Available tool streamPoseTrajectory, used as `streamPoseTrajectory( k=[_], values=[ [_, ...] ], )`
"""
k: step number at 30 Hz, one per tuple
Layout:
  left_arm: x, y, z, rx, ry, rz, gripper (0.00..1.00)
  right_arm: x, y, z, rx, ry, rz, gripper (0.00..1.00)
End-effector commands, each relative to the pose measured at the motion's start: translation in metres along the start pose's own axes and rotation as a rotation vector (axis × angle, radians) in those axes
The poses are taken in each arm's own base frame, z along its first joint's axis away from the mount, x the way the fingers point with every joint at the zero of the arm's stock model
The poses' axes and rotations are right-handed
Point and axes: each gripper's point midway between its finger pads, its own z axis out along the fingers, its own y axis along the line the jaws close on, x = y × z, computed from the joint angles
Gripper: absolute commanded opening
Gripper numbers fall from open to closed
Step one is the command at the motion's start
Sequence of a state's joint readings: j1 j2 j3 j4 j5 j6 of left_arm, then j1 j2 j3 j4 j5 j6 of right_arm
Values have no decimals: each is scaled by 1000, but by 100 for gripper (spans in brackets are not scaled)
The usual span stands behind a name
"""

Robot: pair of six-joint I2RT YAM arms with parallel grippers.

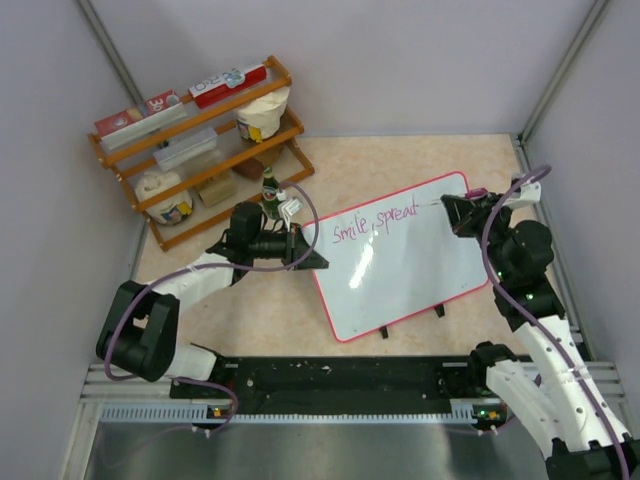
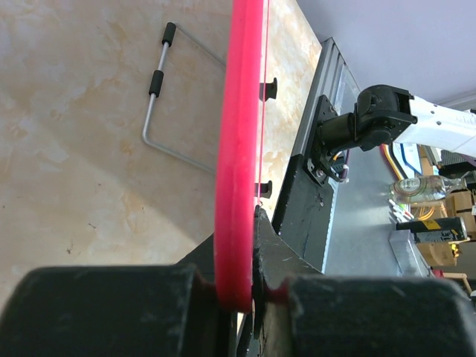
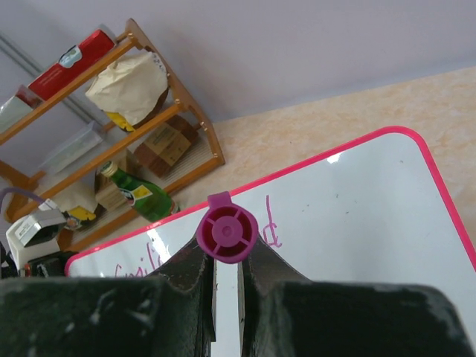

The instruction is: Write a sentence on the whiteboard

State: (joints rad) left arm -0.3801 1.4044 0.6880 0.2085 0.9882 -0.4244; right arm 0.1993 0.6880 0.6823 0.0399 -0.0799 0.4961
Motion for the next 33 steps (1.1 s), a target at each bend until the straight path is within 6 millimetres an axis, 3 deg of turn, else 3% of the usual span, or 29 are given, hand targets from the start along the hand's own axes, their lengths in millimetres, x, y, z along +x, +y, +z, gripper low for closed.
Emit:
streamPoseTrajectory(
  k=[1, 16, 22, 33],
  values=[
    [52, 46, 2, -166, 110, 103, 0, 6, 7, -8, -52, 35, -57, 0],
    [52, 47, 3, -165, 112, 100, 0, 30, -3, -16, -44, 114, -88, 0],
    [53, 47, 3, -164, 115, 97, 0, 30, -4, -16, -40, 113, -97, 0],
    [52, 46, 3, -165, 114, 96, 0, 42, 19, -17, -106, 130, -121, 0]
  ],
)
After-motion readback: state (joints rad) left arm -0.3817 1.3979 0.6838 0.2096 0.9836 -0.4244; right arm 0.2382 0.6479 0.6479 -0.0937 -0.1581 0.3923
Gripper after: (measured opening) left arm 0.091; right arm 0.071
